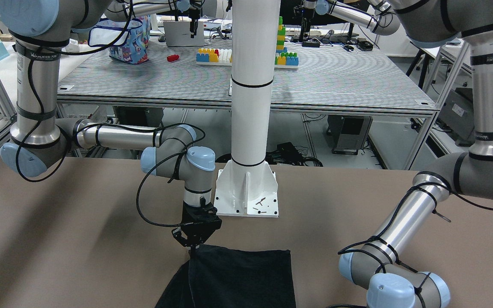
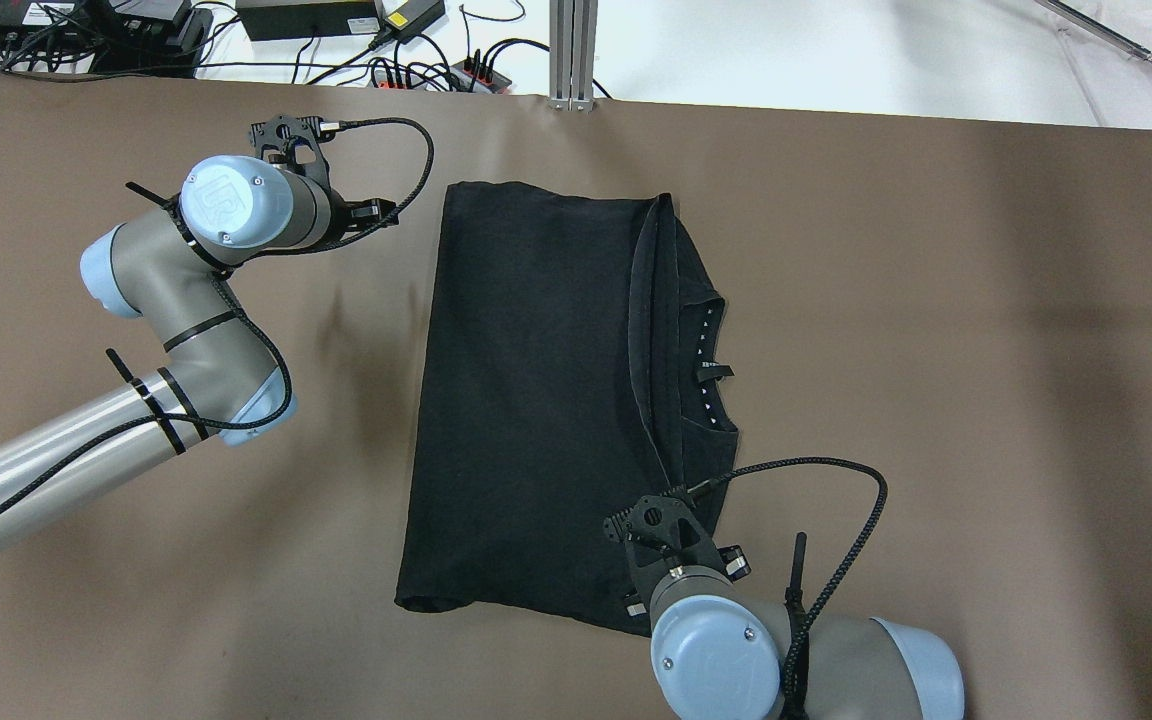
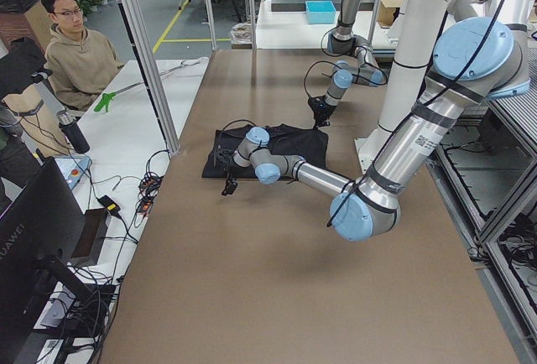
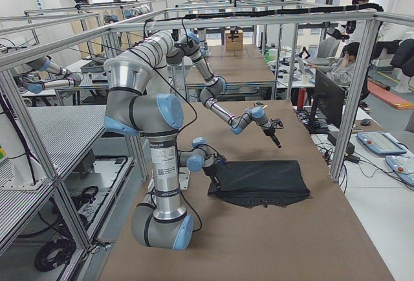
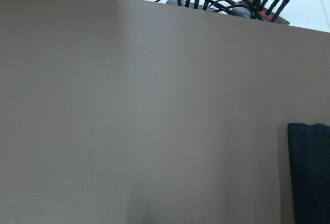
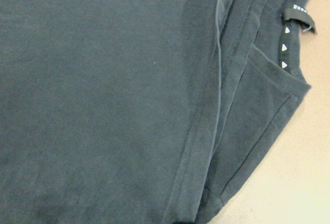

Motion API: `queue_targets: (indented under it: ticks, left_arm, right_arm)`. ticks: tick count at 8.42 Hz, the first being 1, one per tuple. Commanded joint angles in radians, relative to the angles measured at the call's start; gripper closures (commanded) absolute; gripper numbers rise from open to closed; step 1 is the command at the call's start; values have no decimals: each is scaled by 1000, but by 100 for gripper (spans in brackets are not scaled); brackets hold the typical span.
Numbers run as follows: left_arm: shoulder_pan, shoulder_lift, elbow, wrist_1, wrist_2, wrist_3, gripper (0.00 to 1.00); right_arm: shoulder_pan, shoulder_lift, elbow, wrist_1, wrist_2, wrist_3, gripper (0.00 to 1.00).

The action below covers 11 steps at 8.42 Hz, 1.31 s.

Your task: Fold clothes

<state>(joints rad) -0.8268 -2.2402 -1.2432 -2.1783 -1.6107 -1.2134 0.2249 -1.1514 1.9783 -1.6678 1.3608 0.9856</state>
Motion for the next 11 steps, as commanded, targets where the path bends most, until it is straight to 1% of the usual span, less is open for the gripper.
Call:
queue_targets:
  ticks: [1,2,3,4,6,7,8,9,10,11]
  left_arm:
    - [0,-1,2,0,2,-2,0]
    - [0,1,2,0,3,-2,0]
    - [0,-1,2,0,3,-2,0]
    - [0,-1,2,0,2,-2,0]
    - [2,-4,7,0,2,0,0]
    - [2,-6,5,0,2,-2,0]
    - [2,-6,5,0,2,-2,0]
    - [2,-6,5,0,2,-2,0]
    - [2,-7,5,0,2,-2,0]
    - [2,-7,5,0,2,-2,0]
  right_arm:
    - [2,-47,-4,33,1,-7,100]
    - [8,-82,-3,54,0,-5,63]
    - [17,-112,5,112,3,-8,6]
    - [43,-110,2,132,0,-46,5]
    - [120,-99,-2,132,1,-119,5]
    - [166,-55,-21,128,1,-130,5]
    - [180,-15,-62,128,1,-130,5]
    - [182,43,-134,131,1,-125,5]
    - [182,88,-182,131,0,-120,5]
    - [182,91,-199,132,0,-114,5]
